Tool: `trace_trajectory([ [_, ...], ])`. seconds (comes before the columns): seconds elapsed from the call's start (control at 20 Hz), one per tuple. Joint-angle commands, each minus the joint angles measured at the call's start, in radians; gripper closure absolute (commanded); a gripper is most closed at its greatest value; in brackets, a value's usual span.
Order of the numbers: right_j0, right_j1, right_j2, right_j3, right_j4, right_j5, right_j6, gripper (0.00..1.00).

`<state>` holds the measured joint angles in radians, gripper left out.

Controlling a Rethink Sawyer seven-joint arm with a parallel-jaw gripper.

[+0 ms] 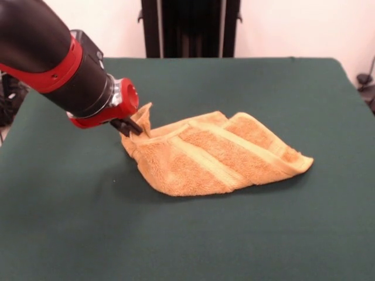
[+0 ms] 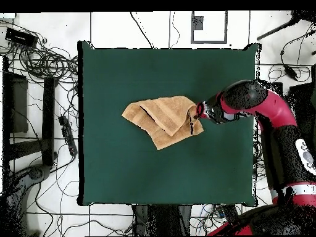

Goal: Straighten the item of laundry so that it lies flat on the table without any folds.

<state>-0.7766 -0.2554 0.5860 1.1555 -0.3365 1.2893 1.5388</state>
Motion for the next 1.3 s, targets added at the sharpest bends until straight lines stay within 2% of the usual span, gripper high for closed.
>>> trace_trajectory([
  [0.05, 0.038, 0.029, 0.049, -0.001, -0.046, -0.005, -0.237, 1.0],
  [0.35, 0.039, 0.03, 0.049, -0.047, -0.102, 0.009, -0.31, 1.0],
  [0.8, 0.038, 0.014, 0.056, -0.08, -0.152, 0.033, -0.359, 1.0],
  [0.95, 0.044, 0.018, 0.058, -0.129, -0.163, 0.066, -0.371, 1.0],
  [1.3, 0.039, 0.016, 0.057, -0.143, -0.173, 0.076, -0.393, 1.0],
])
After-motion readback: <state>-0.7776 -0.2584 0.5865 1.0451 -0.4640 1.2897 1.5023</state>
